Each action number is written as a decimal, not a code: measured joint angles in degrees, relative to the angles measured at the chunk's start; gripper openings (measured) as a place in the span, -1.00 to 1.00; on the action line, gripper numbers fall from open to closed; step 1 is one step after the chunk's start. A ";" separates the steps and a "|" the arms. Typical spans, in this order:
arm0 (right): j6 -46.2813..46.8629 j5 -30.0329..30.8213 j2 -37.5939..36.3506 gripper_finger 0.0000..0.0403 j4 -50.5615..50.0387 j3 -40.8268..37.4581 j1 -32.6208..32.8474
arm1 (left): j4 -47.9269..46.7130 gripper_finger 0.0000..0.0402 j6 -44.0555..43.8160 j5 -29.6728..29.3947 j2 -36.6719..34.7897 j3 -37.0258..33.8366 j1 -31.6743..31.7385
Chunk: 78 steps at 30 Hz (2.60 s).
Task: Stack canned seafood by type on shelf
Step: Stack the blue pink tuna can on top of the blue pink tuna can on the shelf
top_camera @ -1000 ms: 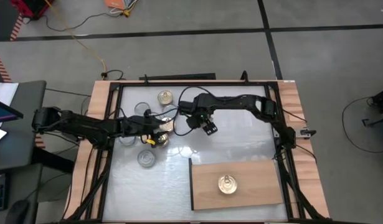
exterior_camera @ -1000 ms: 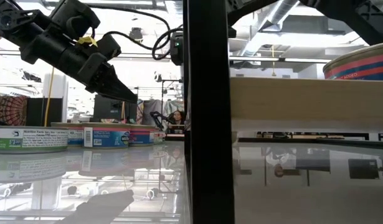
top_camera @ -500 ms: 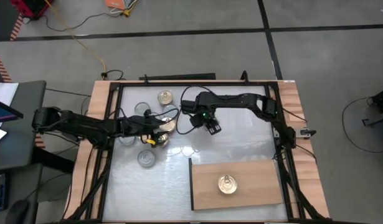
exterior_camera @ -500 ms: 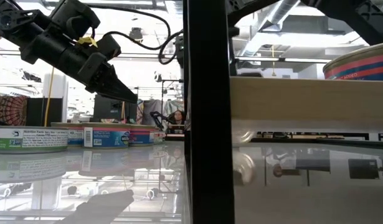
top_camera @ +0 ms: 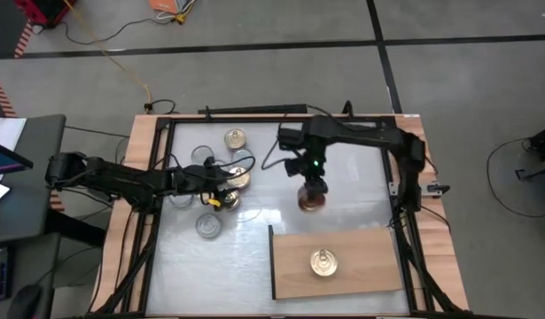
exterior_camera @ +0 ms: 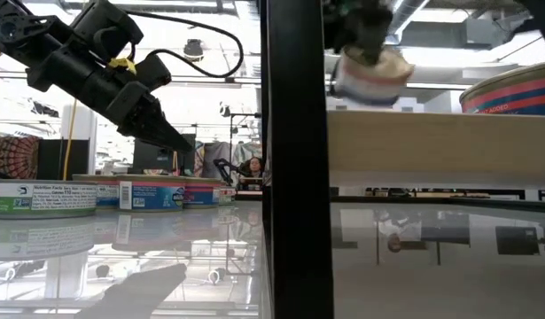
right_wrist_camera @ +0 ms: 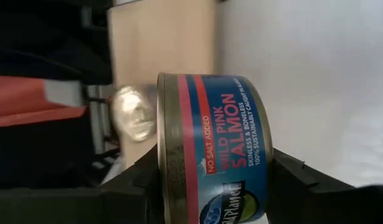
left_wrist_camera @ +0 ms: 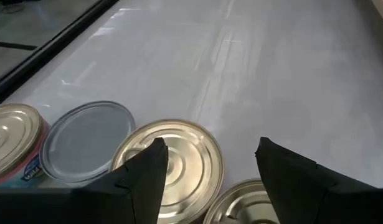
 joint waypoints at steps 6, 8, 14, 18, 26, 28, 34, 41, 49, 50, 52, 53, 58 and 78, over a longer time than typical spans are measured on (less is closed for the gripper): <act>7.05 -5.60 -7.52 0.07 13.17 -14.47 7.06 | 0.19 0.16 -0.83 0.81 -0.02 0.00 -0.01; 10.79 -8.68 -10.02 0.08 20.80 -19.40 9.55 | 0.22 0.16 -1.45 1.21 -0.02 0.00 -0.01; 23.44 -10.95 -14.57 0.07 35.12 -28.29 16.56 | 0.31 0.16 -1.82 1.28 -0.05 0.00 -0.01; 27.03 -10.88 -15.01 0.10 38.64 -29.25 21.47 | 0.53 0.16 -2.03 1.27 -0.09 0.00 -0.01; 30.04 -6.16 -11.33 0.11 40.56 -29.41 25.34 | 0.86 0.16 -2.88 1.26 -0.11 0.00 -0.01; 32.52 -5.16 -10.73 0.14 40.33 -29.38 25.15 | 0.71 0.16 -2.95 1.36 -0.10 0.00 -0.01; 38.03 -3.80 -9.92 0.30 40.37 -29.34 24.25 | 0.49 0.16 -3.36 1.52 -0.11 0.00 -0.01; 40.20 -3.14 -10.61 0.51 38.38 -29.43 25.93 | 0.24 0.16 -3.22 1.52 -0.11 0.00 -0.01; 41.15 -4.29 -10.70 0.94 35.83 -29.43 25.80 | 0.34 0.16 -2.19 1.50 -0.11 0.00 -0.01; 41.19 -4.46 -10.70 0.96 35.55 -29.43 25.71 | 0.35 0.16 -1.96 1.51 -0.11 0.00 -0.01; 41.14 -4.56 -10.70 0.94 34.94 -29.43 25.69 | 0.33 0.16 -1.81 1.50 -0.11 0.00 -0.01; 41.14 -4.58 -10.70 0.93 34.81 -29.43 25.75 | 0.35 0.16 -1.81 1.50 -0.11 0.00 -0.01; 41.18 -4.59 -10.99 0.97 33.60 -28.87 25.37 | 0.30 0.16 -1.81 1.50 -0.11 0.00 -0.01; 41.08 0.04 -12.31 0.98 25.03 -25.30 23.18 | 0.13 0.16 -1.81 2.98 -0.11 0.00 -0.01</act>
